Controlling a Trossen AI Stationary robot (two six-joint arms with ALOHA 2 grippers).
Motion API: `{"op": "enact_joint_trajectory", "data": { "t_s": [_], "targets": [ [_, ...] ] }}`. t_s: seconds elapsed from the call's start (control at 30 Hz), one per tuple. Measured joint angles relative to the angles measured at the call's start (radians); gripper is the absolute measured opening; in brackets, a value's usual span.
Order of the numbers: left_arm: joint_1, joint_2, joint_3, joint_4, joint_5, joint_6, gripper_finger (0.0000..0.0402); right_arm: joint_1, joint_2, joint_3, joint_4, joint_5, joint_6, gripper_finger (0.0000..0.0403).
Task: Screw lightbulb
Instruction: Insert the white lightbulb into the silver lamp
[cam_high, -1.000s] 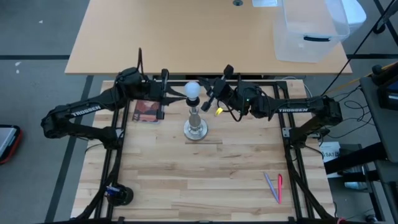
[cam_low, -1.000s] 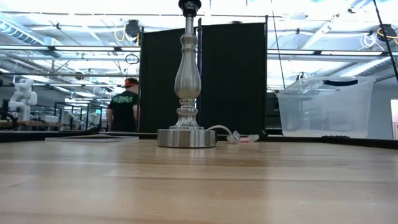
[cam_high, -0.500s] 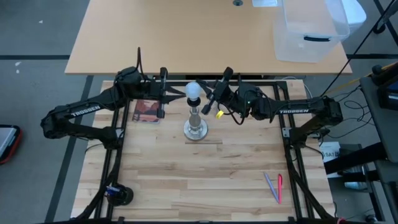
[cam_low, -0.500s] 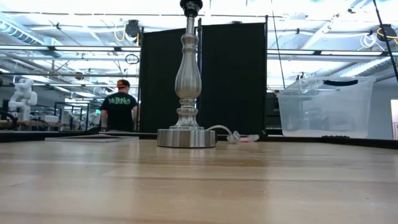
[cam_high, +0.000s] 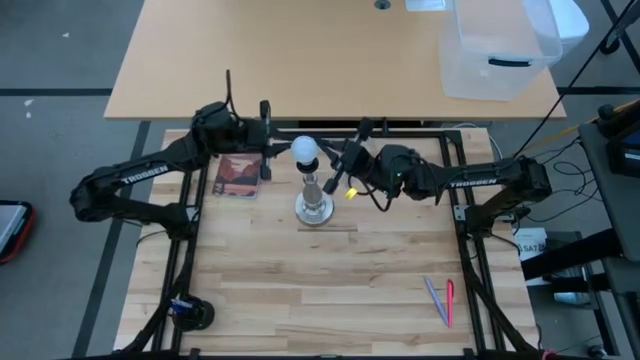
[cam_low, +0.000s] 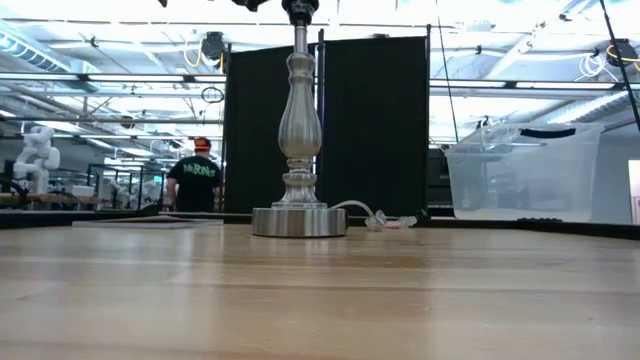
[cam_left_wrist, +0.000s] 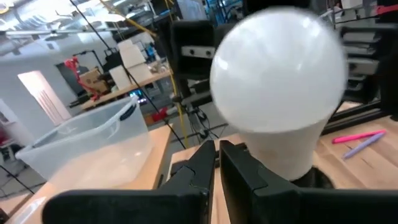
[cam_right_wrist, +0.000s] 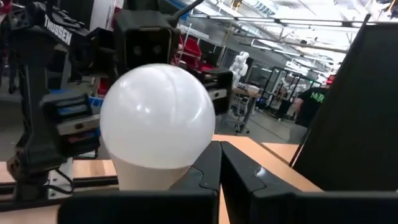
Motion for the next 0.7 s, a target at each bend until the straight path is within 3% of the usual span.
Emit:
{"op": "enact_joint_trajectory", "data": {
  "t_s": [0.33,0.7],
  "targets": [
    [0.058,-0.017,0.0,-0.022,-0.01,-0.005,0.0029,0.042,0.0,-0.001,-0.056,0.136,0.011,0.0],
    [0.048,-0.096,0.0,-0.086,0.074,-0.002,0.0029,0.019,0.0,-0.001,-0.05,0.24,0.008,0.0]
  ]
}}
